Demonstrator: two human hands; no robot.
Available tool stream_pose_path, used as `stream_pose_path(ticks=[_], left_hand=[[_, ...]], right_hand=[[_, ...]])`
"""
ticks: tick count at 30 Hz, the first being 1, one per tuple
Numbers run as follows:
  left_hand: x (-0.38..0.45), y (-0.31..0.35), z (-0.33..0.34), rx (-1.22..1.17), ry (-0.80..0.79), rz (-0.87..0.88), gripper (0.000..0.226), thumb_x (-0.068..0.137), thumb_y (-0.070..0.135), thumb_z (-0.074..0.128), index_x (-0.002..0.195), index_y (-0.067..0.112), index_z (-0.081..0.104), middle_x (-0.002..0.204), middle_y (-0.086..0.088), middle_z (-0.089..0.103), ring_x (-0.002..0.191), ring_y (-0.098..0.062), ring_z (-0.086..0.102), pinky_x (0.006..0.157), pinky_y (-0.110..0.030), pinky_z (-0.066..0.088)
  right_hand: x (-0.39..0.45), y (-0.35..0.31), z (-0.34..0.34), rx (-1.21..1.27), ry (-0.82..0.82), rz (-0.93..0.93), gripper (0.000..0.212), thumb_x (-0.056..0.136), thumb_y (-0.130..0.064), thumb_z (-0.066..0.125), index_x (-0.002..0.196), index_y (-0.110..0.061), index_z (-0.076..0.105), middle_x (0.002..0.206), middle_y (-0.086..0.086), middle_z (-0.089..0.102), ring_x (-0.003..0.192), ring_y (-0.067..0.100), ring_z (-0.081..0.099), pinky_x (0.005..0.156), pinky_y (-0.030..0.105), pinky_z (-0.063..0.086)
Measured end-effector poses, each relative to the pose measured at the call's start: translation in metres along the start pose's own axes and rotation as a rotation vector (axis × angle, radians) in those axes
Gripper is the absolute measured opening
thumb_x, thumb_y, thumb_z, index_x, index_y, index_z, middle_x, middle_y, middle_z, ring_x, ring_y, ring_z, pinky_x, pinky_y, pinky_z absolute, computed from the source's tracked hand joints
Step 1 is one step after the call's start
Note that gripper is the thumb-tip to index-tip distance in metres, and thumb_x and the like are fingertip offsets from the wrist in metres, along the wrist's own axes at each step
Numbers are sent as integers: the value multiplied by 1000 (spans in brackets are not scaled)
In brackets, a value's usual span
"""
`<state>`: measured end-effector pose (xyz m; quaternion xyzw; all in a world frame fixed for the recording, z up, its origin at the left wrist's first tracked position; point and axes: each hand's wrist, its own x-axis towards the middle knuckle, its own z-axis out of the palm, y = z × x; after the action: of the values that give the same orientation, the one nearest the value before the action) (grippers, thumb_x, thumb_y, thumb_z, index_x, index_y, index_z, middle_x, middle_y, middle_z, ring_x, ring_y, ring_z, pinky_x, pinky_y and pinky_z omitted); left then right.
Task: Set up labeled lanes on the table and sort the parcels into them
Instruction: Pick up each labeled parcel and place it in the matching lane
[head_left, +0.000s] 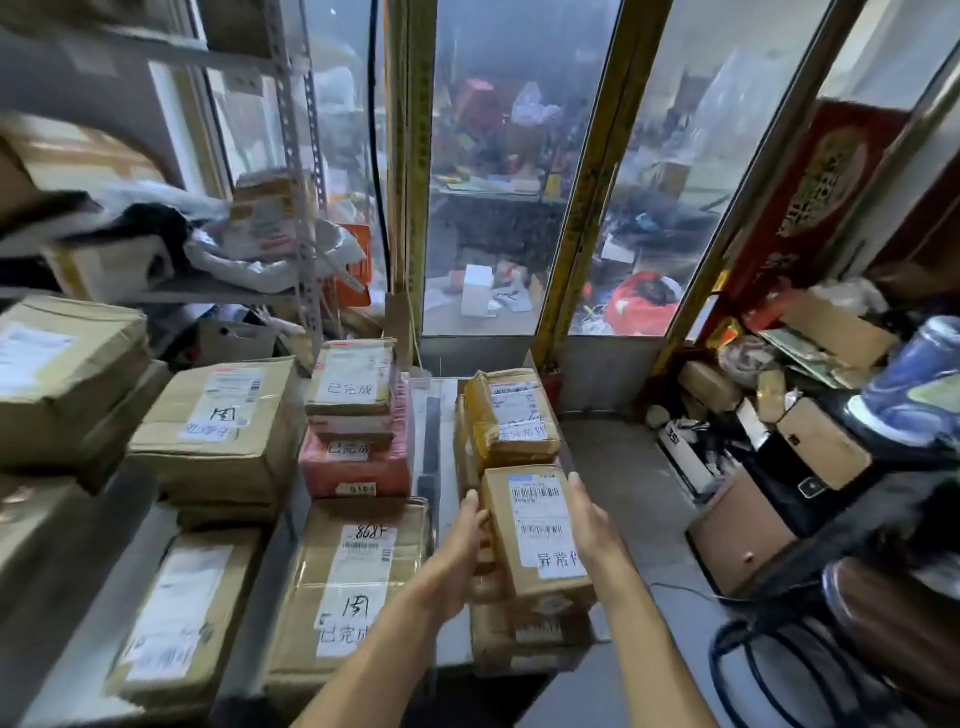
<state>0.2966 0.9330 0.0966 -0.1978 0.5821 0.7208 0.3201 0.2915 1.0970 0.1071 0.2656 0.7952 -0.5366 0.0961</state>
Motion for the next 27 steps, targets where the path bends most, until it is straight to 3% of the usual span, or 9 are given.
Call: stream_pose_path(ticks=[3, 5, 9, 13, 14, 16, 18, 22, 27], left_hand=[[7, 2, -4, 14, -4, -7, 61, 102, 67, 24, 132, 24, 55, 115, -5, 65, 110, -26, 60, 96, -51, 53], [8, 3, -9, 44, 11, 2, 55, 103, 66, 24, 128, 28, 54, 111, -2, 64, 106, -23, 59, 102, -55, 50], [-10, 14, -24, 51, 65, 119, 54, 106, 58, 25, 142, 27, 50, 119, 1, 59, 115, -24, 56, 104, -52, 46], [-48, 34, -76, 95, 196, 455, 41, 107, 51, 30, 118, 35, 66, 117, 5, 67, 112, -14, 62, 98, -39, 49], [-61, 39, -96, 153, 252, 567, 41, 106, 53, 31, 115, 39, 68, 118, 7, 69, 114, -12, 63, 101, -40, 49], [-87, 44, -150, 305, 421, 720, 47, 102, 62, 34, 136, 42, 59, 138, 4, 62, 130, -16, 56, 112, -46, 43], [-118, 46, -211, 503, 633, 773, 55, 104, 55, 35, 154, 35, 39, 161, -2, 36, 149, -22, 33, 122, -46, 28], [-203, 32, -330, 730, 1117, 668, 68, 97, 63, 23, 160, 39, 17, 169, 7, -3, 155, -17, 1, 125, -47, 12], [-291, -5, -463, 682, 1394, 442, 66, 103, 58, 27, 160, 42, -3, 167, 12, -20, 153, -12, -20, 123, -47, -3]], right_hand=[[-1, -1, 1, -79, 14, -11, 61, 104, -67, 25, 117, -30, 71, 106, -2, 74, 91, 14, 69, 72, 29, 52], [-5, -2, 6, -140, 69, -18, 64, 102, -70, 23, 127, -28, 65, 121, 6, 69, 105, 22, 66, 94, 41, 53], [-29, -31, 28, -328, 260, -175, 69, 104, -62, 32, 160, -23, 29, 163, 10, 30, 147, 33, 32, 119, 51, 28], [-56, -83, 95, -395, 222, -454, 69, 104, -56, 41, 164, -24, 24, 171, 8, 16, 156, 28, 10, 125, 50, 13], [-63, -95, 118, -421, 196, -506, 70, 104, -56, 41, 164, -25, 22, 172, 6, 12, 157, 26, 6, 126, 49, 10], [-81, -117, 171, -502, 137, -605, 71, 103, -58, 40, 164, -29, 18, 173, 4, 7, 159, 22, -1, 127, 47, 1], [-105, -136, 227, -592, 60, -691, 73, 103, -61, 37, 165, -30, 13, 174, 3, 2, 159, 23, -5, 127, 49, -5], [-167, -165, 339, -721, -118, -864, 78, 102, -66, 32, 166, -30, 5, 173, 3, -10, 158, 25, -17, 126, 50, -12], [-252, -188, 462, -796, -273, -1055, 79, 103, -66, 25, 165, -28, -3, 172, 4, -18, 156, 26, -26, 124, 51, -16]])
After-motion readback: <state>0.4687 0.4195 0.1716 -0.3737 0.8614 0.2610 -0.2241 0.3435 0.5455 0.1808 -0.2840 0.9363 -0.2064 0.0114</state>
